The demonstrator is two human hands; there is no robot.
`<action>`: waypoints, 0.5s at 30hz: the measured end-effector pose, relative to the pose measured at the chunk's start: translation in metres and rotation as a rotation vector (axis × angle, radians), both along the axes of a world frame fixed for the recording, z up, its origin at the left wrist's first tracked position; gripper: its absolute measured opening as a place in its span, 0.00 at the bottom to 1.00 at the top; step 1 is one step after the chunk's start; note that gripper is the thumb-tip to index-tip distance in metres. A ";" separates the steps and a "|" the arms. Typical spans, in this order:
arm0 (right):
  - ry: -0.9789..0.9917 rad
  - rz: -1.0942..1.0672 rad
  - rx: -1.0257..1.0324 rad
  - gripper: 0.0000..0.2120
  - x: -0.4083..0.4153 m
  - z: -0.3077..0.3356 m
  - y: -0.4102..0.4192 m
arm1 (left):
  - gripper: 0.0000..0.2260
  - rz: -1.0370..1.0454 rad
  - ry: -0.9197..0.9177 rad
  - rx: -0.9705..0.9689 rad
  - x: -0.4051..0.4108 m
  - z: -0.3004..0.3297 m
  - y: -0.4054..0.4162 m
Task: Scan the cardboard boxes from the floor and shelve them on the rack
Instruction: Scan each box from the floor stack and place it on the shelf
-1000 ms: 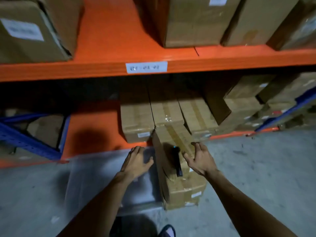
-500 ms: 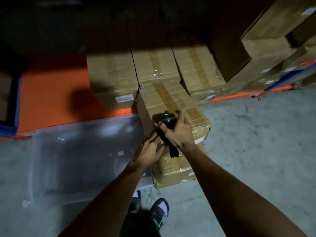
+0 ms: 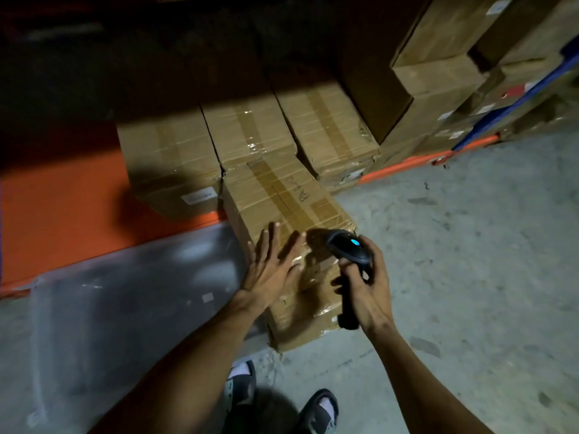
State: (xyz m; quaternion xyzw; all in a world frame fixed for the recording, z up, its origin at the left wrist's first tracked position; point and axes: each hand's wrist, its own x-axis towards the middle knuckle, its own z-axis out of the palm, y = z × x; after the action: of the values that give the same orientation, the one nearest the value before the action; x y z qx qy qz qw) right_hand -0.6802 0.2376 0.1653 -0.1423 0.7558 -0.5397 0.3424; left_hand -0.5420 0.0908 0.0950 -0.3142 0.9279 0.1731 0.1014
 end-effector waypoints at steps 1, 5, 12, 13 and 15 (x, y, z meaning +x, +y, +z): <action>0.027 -0.009 0.014 0.27 -0.005 -0.004 0.012 | 0.35 -0.060 0.011 -0.046 -0.002 -0.008 0.003; 0.084 0.029 0.081 0.30 -0.021 -0.031 0.049 | 0.33 -0.161 -0.011 -0.296 0.004 -0.032 0.011; 0.218 0.239 0.071 0.28 -0.026 -0.065 0.076 | 0.24 -0.179 0.060 -0.427 0.000 -0.031 0.015; 0.229 0.258 0.063 0.29 -0.026 -0.068 0.078 | 0.25 -0.173 0.044 -0.409 0.001 -0.031 0.015; 0.273 0.294 0.046 0.30 -0.025 -0.073 0.083 | 0.26 -0.142 -0.011 -0.369 0.000 -0.036 0.013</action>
State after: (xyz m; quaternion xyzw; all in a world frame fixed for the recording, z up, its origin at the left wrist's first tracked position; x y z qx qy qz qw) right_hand -0.7050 0.3209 0.0922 -0.3152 0.7784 -0.4421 0.3152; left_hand -0.5417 0.1034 0.0594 -0.2622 0.9632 -0.0091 0.0591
